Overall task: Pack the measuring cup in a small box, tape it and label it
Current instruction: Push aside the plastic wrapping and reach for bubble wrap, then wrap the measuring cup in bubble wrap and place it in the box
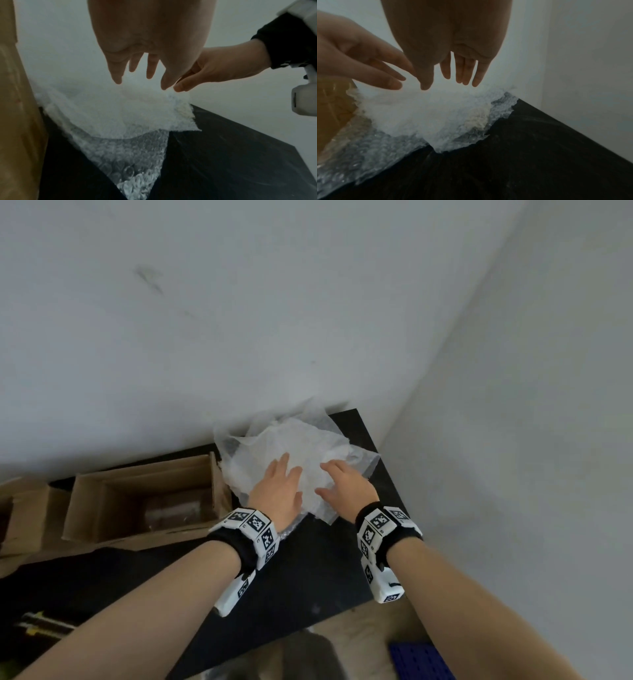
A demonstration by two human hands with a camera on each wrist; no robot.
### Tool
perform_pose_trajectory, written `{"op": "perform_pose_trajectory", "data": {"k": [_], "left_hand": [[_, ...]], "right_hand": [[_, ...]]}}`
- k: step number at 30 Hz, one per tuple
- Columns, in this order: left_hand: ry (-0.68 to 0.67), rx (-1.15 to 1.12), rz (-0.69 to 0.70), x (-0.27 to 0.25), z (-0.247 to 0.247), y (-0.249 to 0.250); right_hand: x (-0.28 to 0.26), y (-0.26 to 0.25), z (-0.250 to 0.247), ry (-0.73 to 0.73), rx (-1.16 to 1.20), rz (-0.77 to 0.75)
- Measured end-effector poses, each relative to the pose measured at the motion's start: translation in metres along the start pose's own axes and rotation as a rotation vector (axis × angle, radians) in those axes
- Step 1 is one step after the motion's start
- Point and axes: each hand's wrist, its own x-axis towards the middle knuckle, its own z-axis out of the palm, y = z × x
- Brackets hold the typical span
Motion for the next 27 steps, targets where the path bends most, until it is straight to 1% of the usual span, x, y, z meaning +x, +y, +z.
{"op": "perform_pose_trajectory", "data": {"k": [2, 4, 6, 8, 12, 14, 16, 18, 21, 24, 27], "left_hand": [[-0.096, 0.041, -0.08, 0.01, 0.012, -0.003], [-0.123, 0.021, -0.149, 0.017, 0.024, -0.007], [-0.071, -0.017, -0.192, 0.02, 0.031, -0.009], [-0.011, -0.037, -0.192, 0.021, 0.034, -0.01], [0.026, -0.097, -0.196, 0.025, 0.036, -0.015], [0.065, -0.183, -0.182, 0.024, 0.038, -0.018], [0.137, -0.281, -0.157, 0.021, 0.037, -0.017], [0.194, -0.318, -0.14, 0.018, 0.033, -0.014], [0.247, -0.332, -0.104, 0.015, 0.025, -0.01], [0.298, -0.374, -0.03, 0.014, 0.014, -0.008], [0.312, -0.455, 0.034, 0.013, -0.003, -0.006]], "right_hand": [[0.008, 0.005, 0.007, -0.051, -0.004, -0.036], [0.016, 0.009, 0.014, -0.1, -0.02, -0.069], [0.023, 0.012, 0.021, -0.128, -0.021, -0.089], [0.029, 0.016, 0.028, -0.148, -0.023, -0.09], [0.033, 0.024, 0.04, -0.184, -0.059, -0.083], [0.033, 0.026, 0.044, -0.175, -0.051, -0.08], [0.033, 0.025, 0.045, -0.174, -0.022, -0.063], [0.032, 0.024, 0.042, -0.173, 0.019, -0.046], [0.032, 0.019, 0.033, -0.152, 0.078, -0.03], [0.031, 0.011, 0.018, -0.123, 0.16, 0.007], [0.029, 0.003, 0.001, -0.076, 0.243, 0.013]]}}
